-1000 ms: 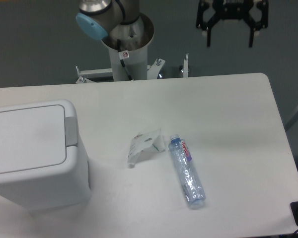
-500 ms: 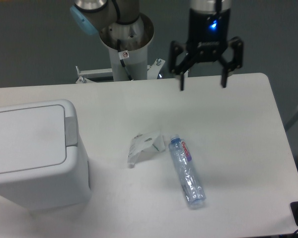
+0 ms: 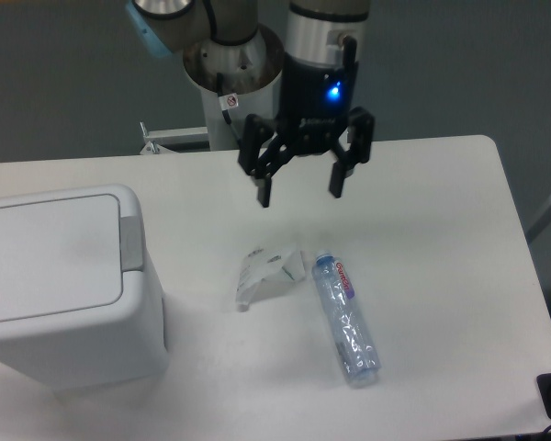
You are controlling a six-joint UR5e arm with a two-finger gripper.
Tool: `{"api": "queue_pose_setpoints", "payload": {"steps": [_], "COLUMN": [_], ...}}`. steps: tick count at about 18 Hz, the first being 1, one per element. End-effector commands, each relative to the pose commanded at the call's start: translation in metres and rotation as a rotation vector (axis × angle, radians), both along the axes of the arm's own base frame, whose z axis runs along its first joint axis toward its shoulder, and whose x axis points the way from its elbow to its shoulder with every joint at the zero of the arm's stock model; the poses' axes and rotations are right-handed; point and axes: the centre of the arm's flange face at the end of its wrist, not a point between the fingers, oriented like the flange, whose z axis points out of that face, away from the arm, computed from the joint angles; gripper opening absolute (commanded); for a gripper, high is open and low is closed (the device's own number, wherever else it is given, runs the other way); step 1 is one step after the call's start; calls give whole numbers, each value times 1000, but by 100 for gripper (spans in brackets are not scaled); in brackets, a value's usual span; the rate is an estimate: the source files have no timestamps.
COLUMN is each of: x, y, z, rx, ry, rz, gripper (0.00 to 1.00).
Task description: Open the trash can
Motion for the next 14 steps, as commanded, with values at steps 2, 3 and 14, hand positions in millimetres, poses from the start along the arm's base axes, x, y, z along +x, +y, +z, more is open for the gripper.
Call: {"api": "queue_pose_setpoints", "payload": {"steps": [2, 3, 14], "x": [7, 8, 61], "y": [9, 13, 60], "z": [-6, -14, -40], "rx": [-7, -18, -39], "ry": [-8, -19, -32], "rz": [-20, -27, -151], "gripper": [100, 100, 100]}}
